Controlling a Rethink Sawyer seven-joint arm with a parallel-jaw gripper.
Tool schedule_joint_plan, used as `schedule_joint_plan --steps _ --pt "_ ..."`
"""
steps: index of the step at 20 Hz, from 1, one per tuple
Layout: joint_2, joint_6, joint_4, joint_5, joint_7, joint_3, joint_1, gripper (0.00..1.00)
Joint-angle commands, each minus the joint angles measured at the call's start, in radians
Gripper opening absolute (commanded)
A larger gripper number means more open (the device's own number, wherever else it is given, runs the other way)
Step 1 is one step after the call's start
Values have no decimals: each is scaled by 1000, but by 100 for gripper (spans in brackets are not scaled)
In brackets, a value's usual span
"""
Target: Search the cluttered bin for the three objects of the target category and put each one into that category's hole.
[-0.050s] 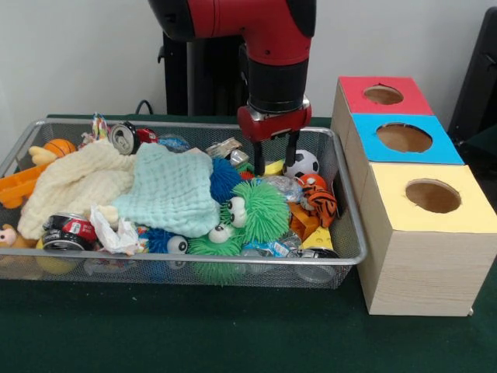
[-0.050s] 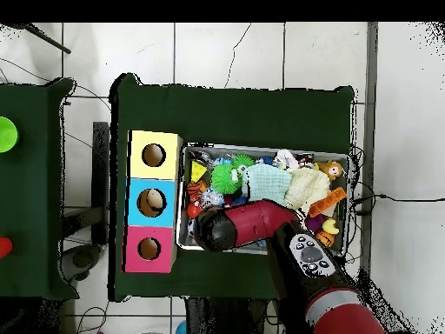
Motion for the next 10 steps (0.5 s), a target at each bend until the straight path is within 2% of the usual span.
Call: schedule_joint_plan --steps 1,10 --pt "31 52 -103 -5 32 10 -15 100" --pt "54 -8 -97 -26 70 -19 5 100"
